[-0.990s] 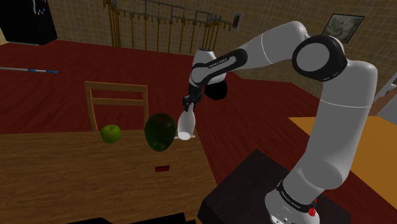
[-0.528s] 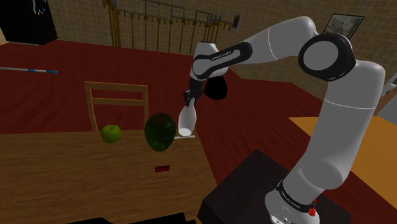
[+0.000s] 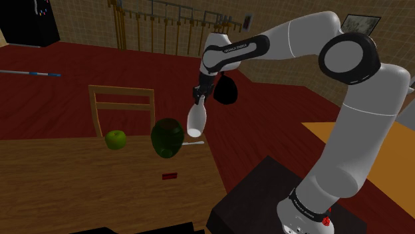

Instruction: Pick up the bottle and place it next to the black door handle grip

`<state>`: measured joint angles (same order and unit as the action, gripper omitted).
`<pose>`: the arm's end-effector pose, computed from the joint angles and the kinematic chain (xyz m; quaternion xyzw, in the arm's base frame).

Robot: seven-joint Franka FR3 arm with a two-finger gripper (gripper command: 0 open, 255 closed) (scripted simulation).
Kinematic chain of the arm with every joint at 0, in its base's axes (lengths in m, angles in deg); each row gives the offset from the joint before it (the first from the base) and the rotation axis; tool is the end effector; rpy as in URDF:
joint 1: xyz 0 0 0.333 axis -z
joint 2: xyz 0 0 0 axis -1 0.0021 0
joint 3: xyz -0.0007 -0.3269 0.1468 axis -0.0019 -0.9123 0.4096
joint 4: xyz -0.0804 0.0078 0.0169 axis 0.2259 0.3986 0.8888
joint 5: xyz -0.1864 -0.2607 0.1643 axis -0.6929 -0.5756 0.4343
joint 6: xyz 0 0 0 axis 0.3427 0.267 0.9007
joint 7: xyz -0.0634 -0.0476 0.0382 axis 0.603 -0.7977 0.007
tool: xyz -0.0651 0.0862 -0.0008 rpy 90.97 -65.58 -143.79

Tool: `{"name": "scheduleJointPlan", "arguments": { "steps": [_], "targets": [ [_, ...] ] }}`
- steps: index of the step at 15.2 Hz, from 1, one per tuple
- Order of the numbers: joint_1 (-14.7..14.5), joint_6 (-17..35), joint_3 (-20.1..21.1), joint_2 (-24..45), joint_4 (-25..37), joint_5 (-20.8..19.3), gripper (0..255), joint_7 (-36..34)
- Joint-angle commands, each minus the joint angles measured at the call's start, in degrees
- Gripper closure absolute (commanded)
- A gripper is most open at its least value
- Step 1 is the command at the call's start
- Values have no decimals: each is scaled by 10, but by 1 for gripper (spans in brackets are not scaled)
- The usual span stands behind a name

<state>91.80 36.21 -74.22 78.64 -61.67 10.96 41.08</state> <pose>0.6005 0.0075 0.4604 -0.9992 -0.0136 -0.0346 0.0115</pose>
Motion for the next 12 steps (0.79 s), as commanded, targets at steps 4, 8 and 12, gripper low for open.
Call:
{"name": "scheduleJointPlan", "arguments": {
  "steps": [4,8,12],
  "targets": [
    [0,-36,0,-13,23,0,255,0],
    [1,-64,0,-21,43,1,255,0],
    [1,-93,0,-28,66,1,255,-1]
  ]
}}
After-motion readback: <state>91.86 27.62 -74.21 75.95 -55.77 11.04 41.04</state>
